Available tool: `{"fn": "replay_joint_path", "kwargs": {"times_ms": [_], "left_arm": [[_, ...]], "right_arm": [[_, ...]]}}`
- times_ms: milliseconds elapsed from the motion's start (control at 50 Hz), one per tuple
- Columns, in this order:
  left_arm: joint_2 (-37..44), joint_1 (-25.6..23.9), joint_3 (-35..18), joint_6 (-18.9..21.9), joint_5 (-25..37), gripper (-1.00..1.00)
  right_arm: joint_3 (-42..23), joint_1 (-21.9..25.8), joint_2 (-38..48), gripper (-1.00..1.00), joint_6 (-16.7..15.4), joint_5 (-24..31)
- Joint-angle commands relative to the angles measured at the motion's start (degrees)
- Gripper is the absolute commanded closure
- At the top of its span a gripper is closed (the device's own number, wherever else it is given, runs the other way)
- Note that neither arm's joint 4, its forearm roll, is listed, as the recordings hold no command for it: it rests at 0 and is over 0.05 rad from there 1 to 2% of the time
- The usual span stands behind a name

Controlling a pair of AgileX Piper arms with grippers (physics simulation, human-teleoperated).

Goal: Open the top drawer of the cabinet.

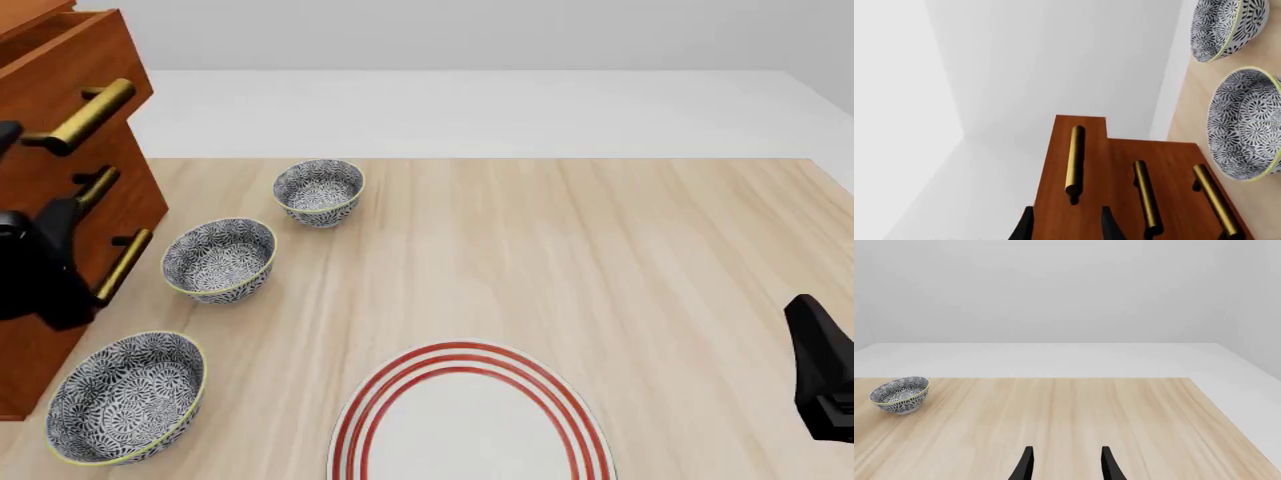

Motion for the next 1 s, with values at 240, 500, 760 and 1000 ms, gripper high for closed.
{"fn": "replay_joint_path", "kwargs": {"times_ms": [240,500,760,1000], "left_arm": [[-10.7,-0.7,1.2,-0.5,8.0,-1.0],[-18.2,-2.6,2.6,-1.1,15.3,-1.0],[-24.7,-4.0,-2.0,-8.7,23.3,-1.0],[-28.3,-5.0,-4.7,-10.9,28.4,-1.0]], "right_arm": [[0.0,0.0,0.0,-1.0,0.0,0.0],[0.0,0.0,0.0,-1.0,0.0,0.0],[0.0,0.0,0.0,-1.0,0.0,0.0],[0.0,0.0,0.0,-1.0,0.0,0.0]]}}
